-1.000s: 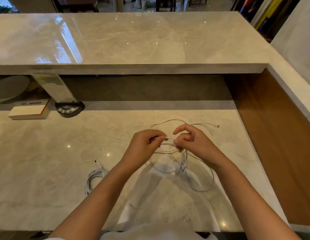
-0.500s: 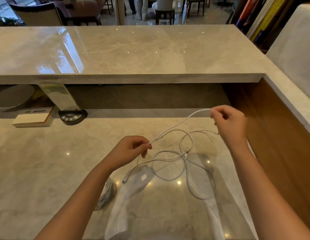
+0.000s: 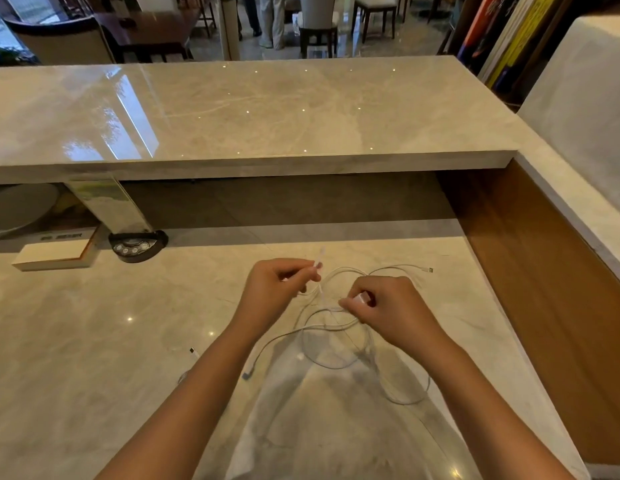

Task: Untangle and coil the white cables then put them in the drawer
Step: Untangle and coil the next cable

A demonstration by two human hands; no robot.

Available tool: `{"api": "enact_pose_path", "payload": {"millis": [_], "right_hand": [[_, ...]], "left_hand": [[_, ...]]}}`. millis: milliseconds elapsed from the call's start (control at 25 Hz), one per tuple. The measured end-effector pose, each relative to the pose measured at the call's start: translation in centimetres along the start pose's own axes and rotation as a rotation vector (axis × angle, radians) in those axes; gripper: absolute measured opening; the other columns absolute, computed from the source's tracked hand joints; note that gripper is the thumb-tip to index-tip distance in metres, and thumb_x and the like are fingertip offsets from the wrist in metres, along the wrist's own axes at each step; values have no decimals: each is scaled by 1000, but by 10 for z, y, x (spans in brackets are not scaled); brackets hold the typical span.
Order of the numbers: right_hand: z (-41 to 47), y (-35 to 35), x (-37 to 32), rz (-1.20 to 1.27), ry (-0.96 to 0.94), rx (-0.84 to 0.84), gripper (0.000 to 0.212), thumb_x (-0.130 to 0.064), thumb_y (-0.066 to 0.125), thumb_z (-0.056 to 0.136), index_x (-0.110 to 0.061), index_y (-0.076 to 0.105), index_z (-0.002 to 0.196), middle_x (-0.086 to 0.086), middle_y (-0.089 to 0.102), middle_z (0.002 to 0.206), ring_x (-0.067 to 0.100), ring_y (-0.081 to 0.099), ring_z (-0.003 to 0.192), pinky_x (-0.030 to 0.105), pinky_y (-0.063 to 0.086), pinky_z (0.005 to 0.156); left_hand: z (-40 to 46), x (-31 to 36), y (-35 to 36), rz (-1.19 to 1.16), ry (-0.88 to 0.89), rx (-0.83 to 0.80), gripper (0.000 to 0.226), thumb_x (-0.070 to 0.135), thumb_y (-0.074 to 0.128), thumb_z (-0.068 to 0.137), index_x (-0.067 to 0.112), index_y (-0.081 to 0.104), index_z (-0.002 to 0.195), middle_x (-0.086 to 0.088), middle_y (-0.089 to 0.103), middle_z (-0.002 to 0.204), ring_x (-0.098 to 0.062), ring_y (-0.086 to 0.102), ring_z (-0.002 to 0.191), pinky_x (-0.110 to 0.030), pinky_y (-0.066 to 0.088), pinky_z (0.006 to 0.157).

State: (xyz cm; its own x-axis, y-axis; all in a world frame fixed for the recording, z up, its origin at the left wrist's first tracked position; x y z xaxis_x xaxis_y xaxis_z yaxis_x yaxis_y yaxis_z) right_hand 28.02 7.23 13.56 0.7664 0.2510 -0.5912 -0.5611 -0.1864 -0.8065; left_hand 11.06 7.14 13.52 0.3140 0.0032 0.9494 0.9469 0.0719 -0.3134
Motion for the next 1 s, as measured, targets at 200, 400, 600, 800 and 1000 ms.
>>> {"api": "enact_pose_path", "payload": {"millis": [200, 400, 600, 800, 1000], "right_hand": [[1, -19, -14, 386, 125, 190, 23, -27, 68, 81, -13, 68, 63, -7, 56, 44, -2, 48, 40, 9, 33, 44], [6, -19, -15, 561, 138, 192, 16, -30, 58, 88, -18, 65, 82, -9, 64, 70, -1, 56, 64, 19, 41, 61], [1, -17, -20, 133, -168, 157, 80, -17, 66, 83, -56, 14, 131, -12, 56, 95, 8, 54, 89, 19, 44, 81], [2, -12, -23, -360, -514, 280, 63, -8, 72, 76, -24, 48, 132, 4, 64, 76, 22, 56, 55, 27, 46, 47], [7, -14, -12, -80, -281, 135, 11, -24, 66, 84, -20, 72, 93, -6, 59, 85, 11, 56, 75, 24, 47, 61]], "left_hand": [[-15, 12, 33, 240, 141, -347, 21, 13, 53, 90, 25, 70, 88, 11, 65, 81, 2, 57, 74, -14, 43, 66], [-13, 13, 26, 207, 143, -359, 14, 13, 59, 88, 16, 73, 86, 14, 66, 78, 2, 57, 71, -12, 42, 65], [-5, 10, 6, -46, -89, -326, 23, 12, 53, 91, 8, 72, 79, 10, 73, 83, -2, 51, 60, -16, 45, 60], [-5, 16, 6, 268, -25, -431, 15, 17, 59, 88, 16, 74, 85, 18, 66, 63, 4, 56, 59, -13, 48, 60], [-5, 20, 0, 325, 71, -346, 16, 14, 64, 85, 22, 73, 96, 8, 71, 80, -3, 63, 73, -19, 53, 70]]}}
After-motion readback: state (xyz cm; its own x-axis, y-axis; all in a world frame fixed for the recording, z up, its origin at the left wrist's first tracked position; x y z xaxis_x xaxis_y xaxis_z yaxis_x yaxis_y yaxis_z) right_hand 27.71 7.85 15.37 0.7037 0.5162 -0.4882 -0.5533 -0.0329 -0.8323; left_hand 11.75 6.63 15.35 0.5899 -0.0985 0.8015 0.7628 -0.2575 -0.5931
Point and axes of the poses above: each hand's wrist, its own z-axis towards the middle knuckle, its own y-axis out of the palm, x = y × z, the point moved 5 cm from there along z, towards the middle knuckle
